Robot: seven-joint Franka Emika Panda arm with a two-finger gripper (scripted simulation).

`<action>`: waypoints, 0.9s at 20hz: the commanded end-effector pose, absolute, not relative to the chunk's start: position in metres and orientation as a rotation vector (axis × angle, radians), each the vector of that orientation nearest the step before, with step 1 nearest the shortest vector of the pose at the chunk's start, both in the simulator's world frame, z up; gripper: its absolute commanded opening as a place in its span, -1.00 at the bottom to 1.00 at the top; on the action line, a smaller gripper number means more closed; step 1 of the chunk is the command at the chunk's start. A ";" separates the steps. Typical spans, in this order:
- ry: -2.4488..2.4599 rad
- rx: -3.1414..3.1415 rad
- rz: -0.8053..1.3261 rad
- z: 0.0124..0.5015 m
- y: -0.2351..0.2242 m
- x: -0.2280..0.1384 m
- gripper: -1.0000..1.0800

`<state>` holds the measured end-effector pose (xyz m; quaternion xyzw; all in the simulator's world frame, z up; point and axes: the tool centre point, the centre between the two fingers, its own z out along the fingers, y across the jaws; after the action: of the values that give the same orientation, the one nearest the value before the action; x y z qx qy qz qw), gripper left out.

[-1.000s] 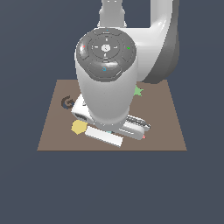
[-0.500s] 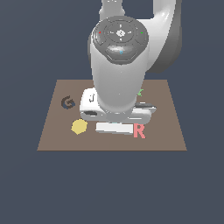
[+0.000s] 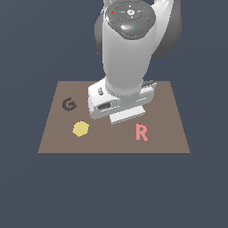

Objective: Insert a designated object into the corresponding slot on a board.

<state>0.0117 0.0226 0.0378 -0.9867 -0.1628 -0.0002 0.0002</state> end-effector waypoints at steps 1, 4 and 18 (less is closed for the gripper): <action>-0.669 -3.070 -0.002 0.039 0.023 0.000 -1.00; -0.825 -3.031 -0.002 0.039 0.021 -0.012 -1.00; -1.244 -2.885 -0.001 0.041 0.009 -0.043 -1.00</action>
<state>-0.0409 0.0104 0.0403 -0.9222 -0.3867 -0.0001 -0.0001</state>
